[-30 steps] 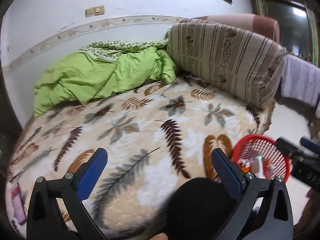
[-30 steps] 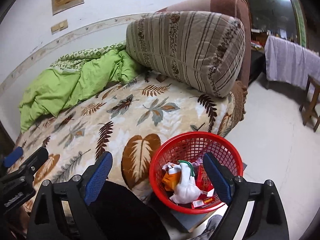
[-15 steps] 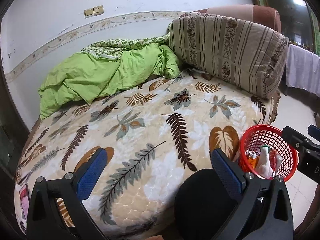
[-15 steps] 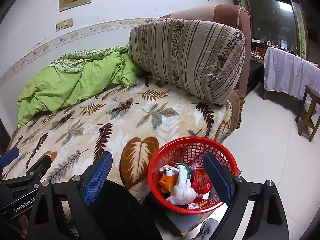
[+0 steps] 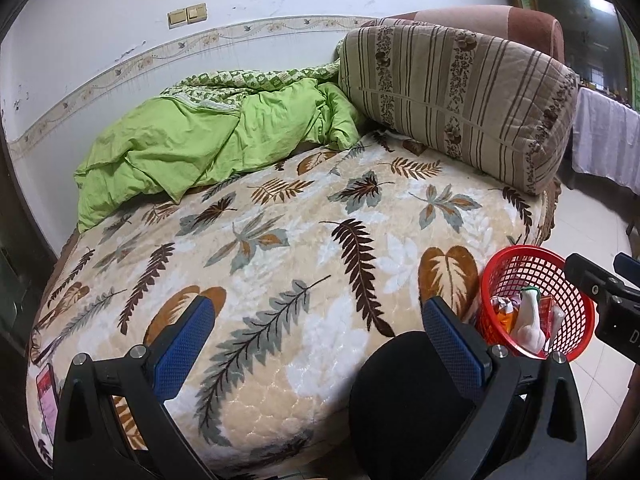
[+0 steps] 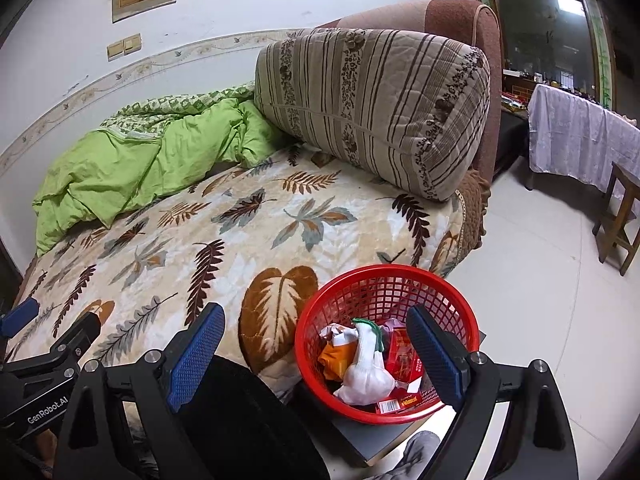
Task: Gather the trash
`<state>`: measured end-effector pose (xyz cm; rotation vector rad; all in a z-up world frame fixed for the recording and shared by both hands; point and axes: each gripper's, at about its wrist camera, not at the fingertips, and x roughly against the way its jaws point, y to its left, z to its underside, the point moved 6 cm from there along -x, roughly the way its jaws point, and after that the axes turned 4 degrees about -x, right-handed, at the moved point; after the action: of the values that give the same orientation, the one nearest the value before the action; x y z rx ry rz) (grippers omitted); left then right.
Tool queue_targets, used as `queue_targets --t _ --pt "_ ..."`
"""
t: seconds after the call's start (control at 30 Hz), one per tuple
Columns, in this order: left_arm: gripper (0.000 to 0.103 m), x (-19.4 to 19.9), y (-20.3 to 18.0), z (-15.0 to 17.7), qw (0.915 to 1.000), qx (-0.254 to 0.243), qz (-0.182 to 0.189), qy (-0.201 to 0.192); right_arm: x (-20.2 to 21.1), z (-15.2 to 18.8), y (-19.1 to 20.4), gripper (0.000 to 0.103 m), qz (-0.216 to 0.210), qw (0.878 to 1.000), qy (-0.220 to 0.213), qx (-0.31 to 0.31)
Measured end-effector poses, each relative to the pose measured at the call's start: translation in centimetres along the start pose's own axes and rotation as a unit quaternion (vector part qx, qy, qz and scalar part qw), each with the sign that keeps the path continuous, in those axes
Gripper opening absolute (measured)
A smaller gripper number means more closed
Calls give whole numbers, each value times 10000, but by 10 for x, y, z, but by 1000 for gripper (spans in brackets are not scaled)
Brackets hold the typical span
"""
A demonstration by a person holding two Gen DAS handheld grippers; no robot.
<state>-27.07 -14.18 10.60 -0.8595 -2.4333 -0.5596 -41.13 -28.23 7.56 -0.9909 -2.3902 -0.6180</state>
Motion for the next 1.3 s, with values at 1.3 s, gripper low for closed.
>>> queue_targets --t 1.3 --pt "103 -8 -7 4 9992 250 217 201 0 0 1 94 -34 10000 7 35"
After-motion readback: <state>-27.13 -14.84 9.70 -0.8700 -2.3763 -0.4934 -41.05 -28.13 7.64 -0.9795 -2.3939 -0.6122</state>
